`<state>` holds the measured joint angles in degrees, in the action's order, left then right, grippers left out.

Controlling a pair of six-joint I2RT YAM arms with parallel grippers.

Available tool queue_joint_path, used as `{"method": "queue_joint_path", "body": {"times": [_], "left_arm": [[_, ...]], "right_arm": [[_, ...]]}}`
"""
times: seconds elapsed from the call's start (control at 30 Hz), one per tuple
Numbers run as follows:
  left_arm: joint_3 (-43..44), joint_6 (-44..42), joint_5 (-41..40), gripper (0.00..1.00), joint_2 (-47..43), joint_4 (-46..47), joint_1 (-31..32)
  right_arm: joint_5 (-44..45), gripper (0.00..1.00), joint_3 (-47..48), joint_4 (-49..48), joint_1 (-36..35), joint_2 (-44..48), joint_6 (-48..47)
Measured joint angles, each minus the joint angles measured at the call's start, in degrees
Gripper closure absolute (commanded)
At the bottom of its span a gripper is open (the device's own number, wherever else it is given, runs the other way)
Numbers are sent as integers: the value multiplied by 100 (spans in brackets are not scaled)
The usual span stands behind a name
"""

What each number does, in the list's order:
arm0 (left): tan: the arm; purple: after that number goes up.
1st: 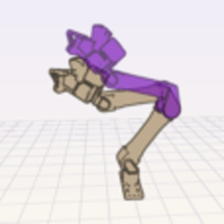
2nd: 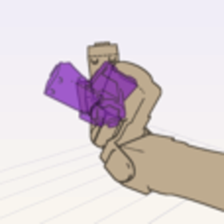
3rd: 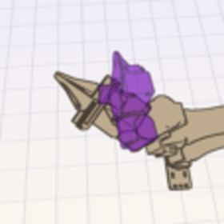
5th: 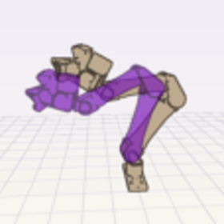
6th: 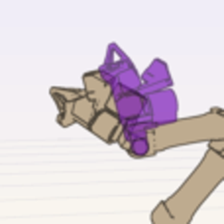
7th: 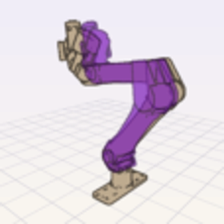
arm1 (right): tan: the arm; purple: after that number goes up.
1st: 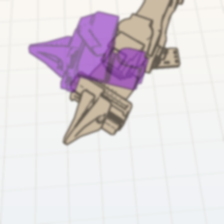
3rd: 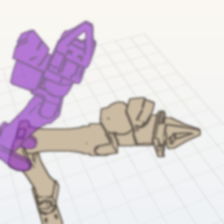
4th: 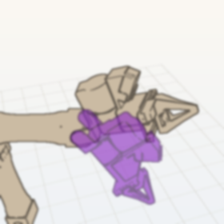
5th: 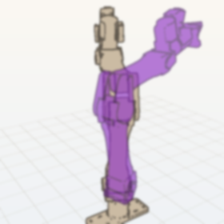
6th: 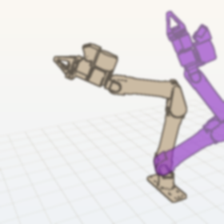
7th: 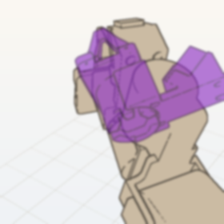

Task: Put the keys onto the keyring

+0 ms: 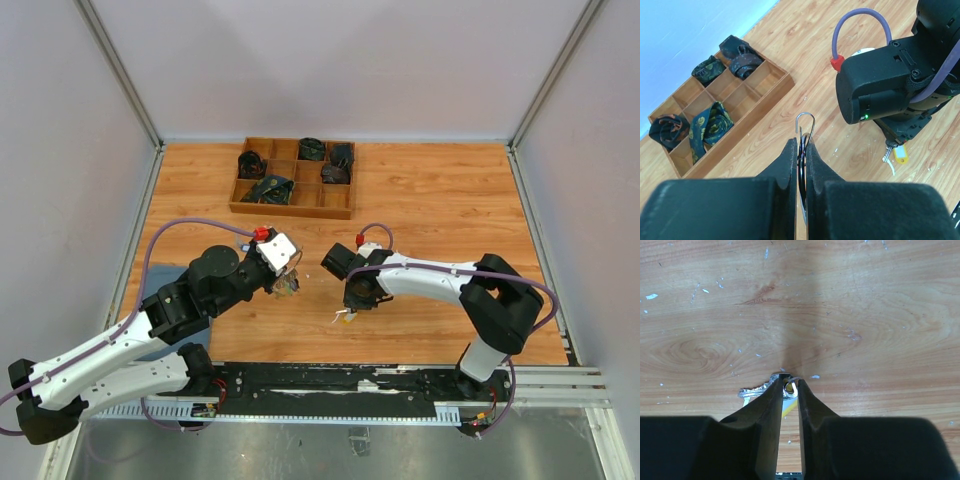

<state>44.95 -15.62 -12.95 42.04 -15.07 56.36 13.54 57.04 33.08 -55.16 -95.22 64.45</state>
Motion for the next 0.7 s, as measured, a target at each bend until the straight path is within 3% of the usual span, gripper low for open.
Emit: {"method": "queue_joint_path", "body": {"times": [0.2, 0.47, 0.7], "left_arm": [[0, -22, 2, 99, 0, 0, 0], [0, -44, 4, 100, 2, 0, 0], [0, -61, 2, 100, 7, 0, 0]], "right_arm": [[2, 98, 0, -4, 2, -11, -15], [28, 99, -28, -24, 2, 160, -146], [-426, 99, -205, -636, 4, 610, -1427]]}}
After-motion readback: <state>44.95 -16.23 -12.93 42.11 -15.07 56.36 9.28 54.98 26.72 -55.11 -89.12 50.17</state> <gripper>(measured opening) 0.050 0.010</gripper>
